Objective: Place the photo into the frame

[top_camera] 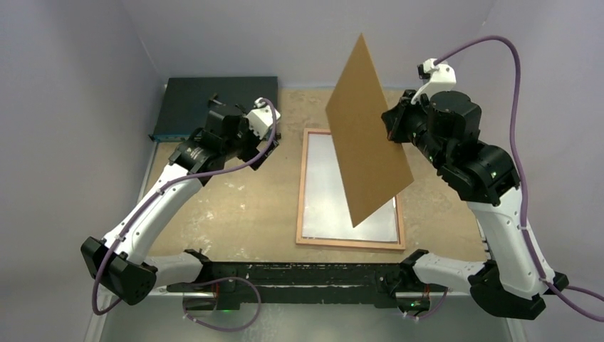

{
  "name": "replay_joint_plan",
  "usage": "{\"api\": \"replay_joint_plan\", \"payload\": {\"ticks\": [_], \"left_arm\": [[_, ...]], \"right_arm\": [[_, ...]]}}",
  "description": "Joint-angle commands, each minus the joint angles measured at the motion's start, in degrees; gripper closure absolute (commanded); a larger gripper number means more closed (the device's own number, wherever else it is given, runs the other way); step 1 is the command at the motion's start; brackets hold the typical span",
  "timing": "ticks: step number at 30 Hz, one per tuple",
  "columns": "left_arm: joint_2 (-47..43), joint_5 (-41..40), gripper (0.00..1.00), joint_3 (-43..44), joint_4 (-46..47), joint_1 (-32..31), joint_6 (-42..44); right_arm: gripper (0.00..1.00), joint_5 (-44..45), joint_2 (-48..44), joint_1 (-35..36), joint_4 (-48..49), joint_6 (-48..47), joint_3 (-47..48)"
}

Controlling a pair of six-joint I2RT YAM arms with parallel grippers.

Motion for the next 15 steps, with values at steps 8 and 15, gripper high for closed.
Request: {"api": "replay_joint_plan", "payload": {"ticks": [8,15], "left_arm": [[3.56,4.19,0.13,6.44,-4.49,3.99,-7.96],[4.63,5.49,0.17,6.85,-5.69,4.97,-8.51]], "right_arm": [[1.00,28.59,7.00,0.01,-9.14,-6.58,9.27],[1.00,36.54,9.06,0.57,-12.85,-6.04,4.59]]}}
